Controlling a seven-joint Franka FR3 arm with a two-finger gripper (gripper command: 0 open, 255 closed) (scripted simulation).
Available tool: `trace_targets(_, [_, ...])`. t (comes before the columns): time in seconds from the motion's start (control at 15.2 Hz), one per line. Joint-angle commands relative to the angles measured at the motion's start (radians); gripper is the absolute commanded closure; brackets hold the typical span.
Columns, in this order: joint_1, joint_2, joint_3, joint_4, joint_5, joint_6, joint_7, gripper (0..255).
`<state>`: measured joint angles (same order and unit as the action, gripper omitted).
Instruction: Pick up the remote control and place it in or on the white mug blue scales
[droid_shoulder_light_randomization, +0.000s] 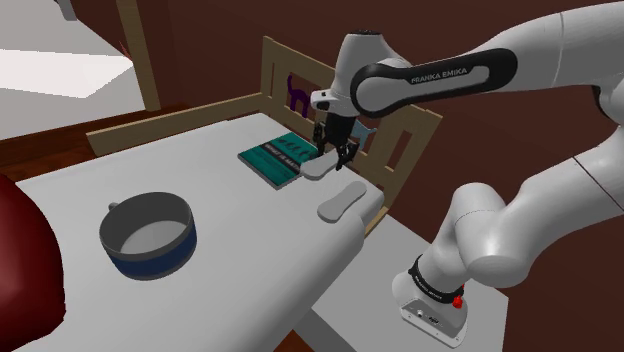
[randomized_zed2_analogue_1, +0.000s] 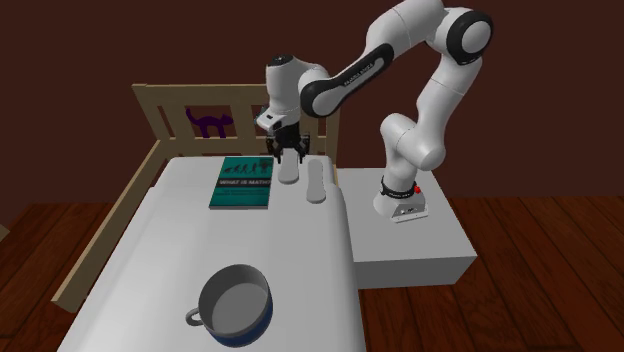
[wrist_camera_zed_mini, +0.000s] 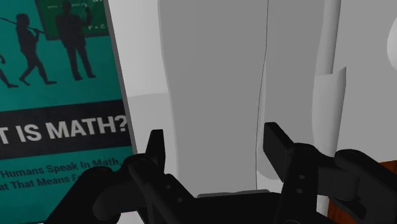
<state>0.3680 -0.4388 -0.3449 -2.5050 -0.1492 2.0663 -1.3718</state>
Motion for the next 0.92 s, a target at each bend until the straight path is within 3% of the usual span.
trace_targets(0.0, [-0.001,-0.012,0.003,0.016,0.000,-0.028,0.000,255])
trace_targets(0.86, [0.002,-0.055,0.027,0.150,0.008,-0.205,0.004,255])
